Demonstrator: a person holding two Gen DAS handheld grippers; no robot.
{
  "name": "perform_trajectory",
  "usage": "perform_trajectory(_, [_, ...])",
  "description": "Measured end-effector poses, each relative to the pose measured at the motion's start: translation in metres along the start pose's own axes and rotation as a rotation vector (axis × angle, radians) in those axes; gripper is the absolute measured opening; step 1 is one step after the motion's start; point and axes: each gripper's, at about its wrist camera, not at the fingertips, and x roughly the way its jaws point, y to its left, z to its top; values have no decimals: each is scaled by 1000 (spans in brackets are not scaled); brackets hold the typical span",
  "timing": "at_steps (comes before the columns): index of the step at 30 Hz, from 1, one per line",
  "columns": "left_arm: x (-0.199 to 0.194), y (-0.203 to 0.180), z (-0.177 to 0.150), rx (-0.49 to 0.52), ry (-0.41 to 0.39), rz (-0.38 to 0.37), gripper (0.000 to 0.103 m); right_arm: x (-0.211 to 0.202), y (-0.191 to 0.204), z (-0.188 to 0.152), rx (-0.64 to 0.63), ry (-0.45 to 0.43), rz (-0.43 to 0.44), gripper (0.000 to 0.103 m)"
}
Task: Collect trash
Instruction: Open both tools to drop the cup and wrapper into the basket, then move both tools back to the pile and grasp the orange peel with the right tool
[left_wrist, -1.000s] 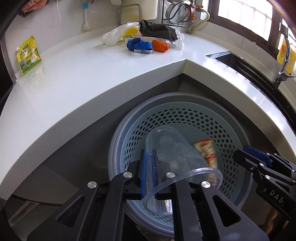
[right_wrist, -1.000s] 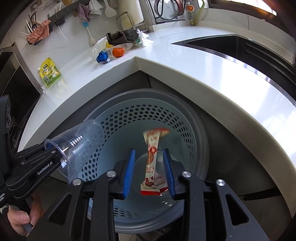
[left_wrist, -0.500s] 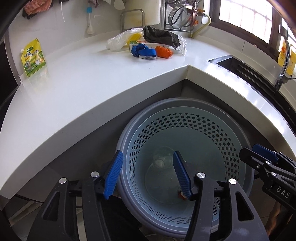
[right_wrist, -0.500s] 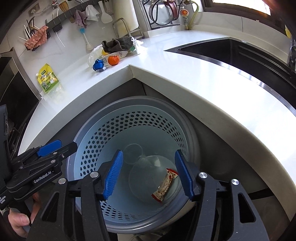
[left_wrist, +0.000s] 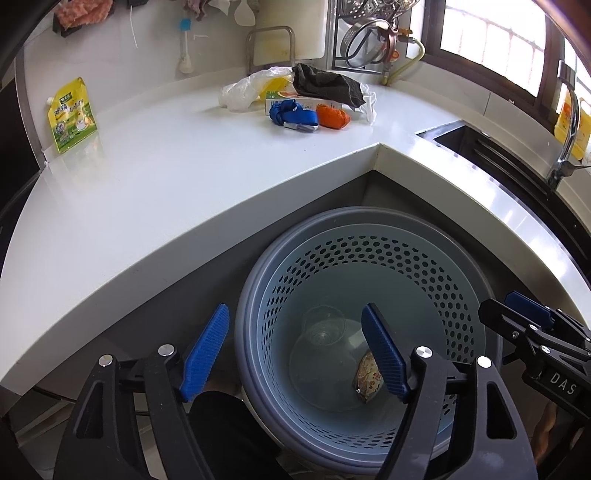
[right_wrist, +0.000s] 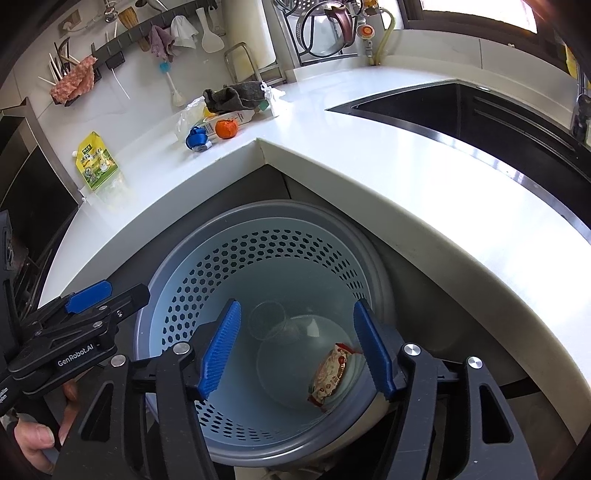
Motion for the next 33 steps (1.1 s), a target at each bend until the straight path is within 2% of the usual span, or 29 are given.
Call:
perform_trajectory(2, [-2,1,0,3,-6,6,73,-1,0,1,2,-4,-2,62])
perform_trajectory(13, [-17,9,7,-14,-64,27,90,-11,4,5,-9,-38,-10,66])
perform_trajectory(23, [-35,21,17,-16,-128,55,95,-17,10,15,-26,-75,-4,68])
perform_trajectory(33, [-40,41,42,-56,-199,94,96,-13,17,46,-33,-128,16,71])
